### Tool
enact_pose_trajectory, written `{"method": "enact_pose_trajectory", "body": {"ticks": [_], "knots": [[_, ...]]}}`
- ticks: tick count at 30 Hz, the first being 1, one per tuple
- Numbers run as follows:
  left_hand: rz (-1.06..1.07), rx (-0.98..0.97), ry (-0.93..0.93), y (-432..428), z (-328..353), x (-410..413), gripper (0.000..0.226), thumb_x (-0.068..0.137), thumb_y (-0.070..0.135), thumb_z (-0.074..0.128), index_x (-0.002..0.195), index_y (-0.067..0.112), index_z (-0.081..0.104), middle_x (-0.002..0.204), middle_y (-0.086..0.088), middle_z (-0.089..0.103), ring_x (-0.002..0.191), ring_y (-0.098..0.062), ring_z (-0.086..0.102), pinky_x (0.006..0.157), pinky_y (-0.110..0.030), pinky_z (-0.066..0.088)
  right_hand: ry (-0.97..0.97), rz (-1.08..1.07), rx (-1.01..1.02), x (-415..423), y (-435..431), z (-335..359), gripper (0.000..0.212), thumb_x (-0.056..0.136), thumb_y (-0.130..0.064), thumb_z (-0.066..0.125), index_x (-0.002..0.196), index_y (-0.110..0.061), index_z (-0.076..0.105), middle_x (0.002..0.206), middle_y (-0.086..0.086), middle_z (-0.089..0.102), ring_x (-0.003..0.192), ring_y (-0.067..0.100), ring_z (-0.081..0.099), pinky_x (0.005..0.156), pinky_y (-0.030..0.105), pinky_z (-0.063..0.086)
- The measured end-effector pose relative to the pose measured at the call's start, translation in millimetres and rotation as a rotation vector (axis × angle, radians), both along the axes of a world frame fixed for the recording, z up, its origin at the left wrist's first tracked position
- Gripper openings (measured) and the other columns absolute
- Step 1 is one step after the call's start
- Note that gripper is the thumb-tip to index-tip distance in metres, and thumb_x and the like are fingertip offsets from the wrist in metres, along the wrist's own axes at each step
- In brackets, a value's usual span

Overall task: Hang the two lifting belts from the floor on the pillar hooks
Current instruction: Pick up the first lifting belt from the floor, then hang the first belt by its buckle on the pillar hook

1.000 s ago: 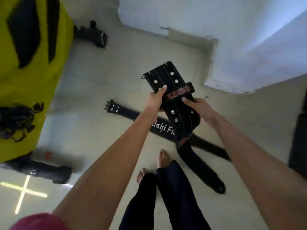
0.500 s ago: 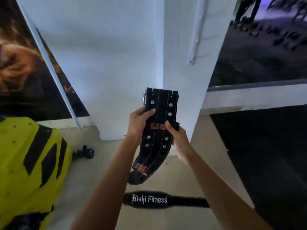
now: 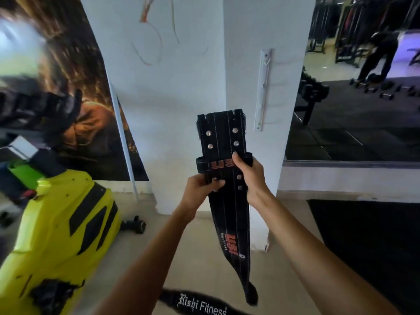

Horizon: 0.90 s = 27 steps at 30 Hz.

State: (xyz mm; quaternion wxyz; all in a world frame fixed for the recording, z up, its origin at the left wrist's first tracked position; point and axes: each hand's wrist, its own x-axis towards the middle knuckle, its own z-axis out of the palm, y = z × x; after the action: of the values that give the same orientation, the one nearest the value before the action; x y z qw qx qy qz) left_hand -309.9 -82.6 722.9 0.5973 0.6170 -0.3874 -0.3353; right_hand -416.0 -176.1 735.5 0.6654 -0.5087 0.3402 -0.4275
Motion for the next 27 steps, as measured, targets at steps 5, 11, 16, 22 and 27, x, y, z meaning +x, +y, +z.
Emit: {"method": "enact_pose_trajectory", "body": {"ticks": [5, 11, 16, 22, 27], "knots": [[0.047, -0.061, 0.055, -15, 4, -2, 0.009, 0.08, 0.005, 0.069, 0.087, 0.012, 0.068, 0.084, -0.004, 0.074, 0.078, -0.016, 0.069, 0.071, -0.026, 0.057, 0.029, -0.022, 0.022, -7, 1, 15, 0.021, 0.08, -0.042, 0.066, 0.085, -0.023, 0.06, 0.086, 0.0, 0.061, 0.079, 0.02, 0.049, 0.055, 0.029, 0.037], [-0.124, 0.035, 0.005, -10, -10, -14, 0.008, 0.081, 0.008, 0.068, 0.086, 0.013, 0.069, 0.087, 0.0, 0.074, 0.083, -0.016, 0.071, 0.066, -0.019, 0.056, 0.04, -0.012, -0.055, -17, -5, 30, 0.014, 0.082, -0.038, 0.065, 0.083, -0.025, 0.059, 0.089, -0.002, 0.063, 0.097, 0.026, 0.058, 0.083, 0.042, 0.047], [-0.056, -0.143, 0.114, -19, 7, -20, 0.011, 0.081, 0.009, 0.069, 0.089, 0.016, 0.068, 0.08, 0.003, 0.076, 0.078, -0.011, 0.072, 0.063, -0.018, 0.054, 0.036, -0.03, -0.06, -14, -2, 32, 0.015, 0.082, -0.037, 0.065, 0.083, -0.023, 0.06, 0.09, 0.001, 0.065, 0.097, 0.029, 0.059, 0.085, 0.043, 0.047], [-0.008, -0.271, 0.257, -16, 28, -22, 0.007, 0.084, 0.007, 0.064, 0.087, 0.008, 0.07, 0.076, -0.001, 0.075, 0.073, -0.017, 0.072, 0.061, -0.026, 0.058, 0.046, 0.002, -0.156, -22, 0, 41, 0.037, 0.084, -0.039, 0.062, 0.108, -0.011, 0.059, 0.102, 0.004, 0.065, 0.097, 0.027, 0.059, 0.076, 0.033, 0.052], [-0.011, -0.367, 0.218, -19, 70, -13, 0.007, 0.083, 0.003, 0.064, 0.082, 0.008, 0.069, 0.071, 0.0, 0.075, 0.067, -0.017, 0.071, 0.068, -0.033, 0.059, 0.035, -0.003, -0.367, -24, 7, 37, 0.016, 0.085, -0.017, 0.064, 0.1, -0.014, 0.062, 0.097, 0.002, 0.067, 0.093, 0.019, 0.064, 0.083, 0.032, 0.052]]}}
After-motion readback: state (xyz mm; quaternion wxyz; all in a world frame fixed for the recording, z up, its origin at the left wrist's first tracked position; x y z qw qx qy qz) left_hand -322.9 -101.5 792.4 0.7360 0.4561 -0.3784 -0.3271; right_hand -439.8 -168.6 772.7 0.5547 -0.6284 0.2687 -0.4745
